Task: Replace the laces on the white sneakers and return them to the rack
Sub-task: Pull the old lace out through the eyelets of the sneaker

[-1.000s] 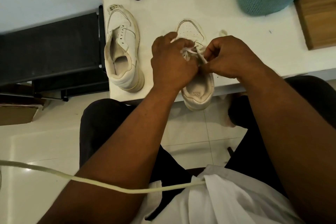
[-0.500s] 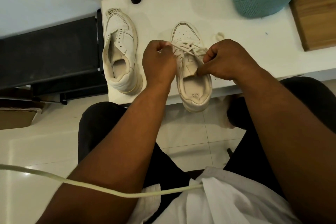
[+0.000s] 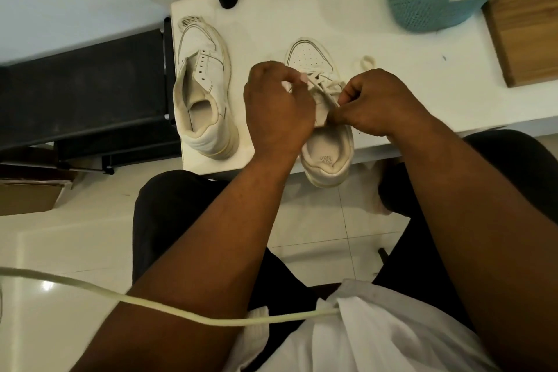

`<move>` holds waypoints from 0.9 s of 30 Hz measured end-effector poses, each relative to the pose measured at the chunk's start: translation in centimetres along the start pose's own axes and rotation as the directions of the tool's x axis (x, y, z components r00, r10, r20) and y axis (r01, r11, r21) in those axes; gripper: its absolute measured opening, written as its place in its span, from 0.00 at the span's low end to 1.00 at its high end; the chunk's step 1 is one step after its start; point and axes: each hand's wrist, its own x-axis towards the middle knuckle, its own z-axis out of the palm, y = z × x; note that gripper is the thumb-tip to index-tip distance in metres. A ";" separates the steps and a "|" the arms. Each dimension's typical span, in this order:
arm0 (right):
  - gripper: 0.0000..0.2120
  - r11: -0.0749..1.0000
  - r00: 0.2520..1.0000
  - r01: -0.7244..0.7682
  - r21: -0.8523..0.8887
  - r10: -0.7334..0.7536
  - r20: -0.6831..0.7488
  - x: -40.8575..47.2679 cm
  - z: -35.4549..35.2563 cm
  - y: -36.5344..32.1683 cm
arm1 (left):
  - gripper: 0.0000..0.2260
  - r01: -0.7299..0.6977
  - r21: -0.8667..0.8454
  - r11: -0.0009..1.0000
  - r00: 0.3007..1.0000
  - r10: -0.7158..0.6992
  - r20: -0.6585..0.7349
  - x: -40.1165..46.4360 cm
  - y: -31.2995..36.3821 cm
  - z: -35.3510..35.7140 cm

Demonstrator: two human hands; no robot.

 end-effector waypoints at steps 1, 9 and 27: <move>0.12 1.000 1.000 -0.004 0.008 0.004 0.005 0.0 0.0 0.0 | 0.04 0.112 -0.078 0.991 0.992 -0.116 -0.046 0.5 0.0 -0.3; 0.12 1.000 1.000 0.016 -0.022 -0.016 -0.011 -0.1 0.1 -0.1 | 0.20 0.112 -0.006 0.994 0.981 -0.110 0.163 0.7 -1.2 -0.1; 0.12 1.000 1.000 0.020 -0.013 -0.020 -0.003 0.0 0.3 0.0 | 0.14 0.388 -0.162 0.907 0.922 -0.383 0.062 1.6 -1.2 -1.0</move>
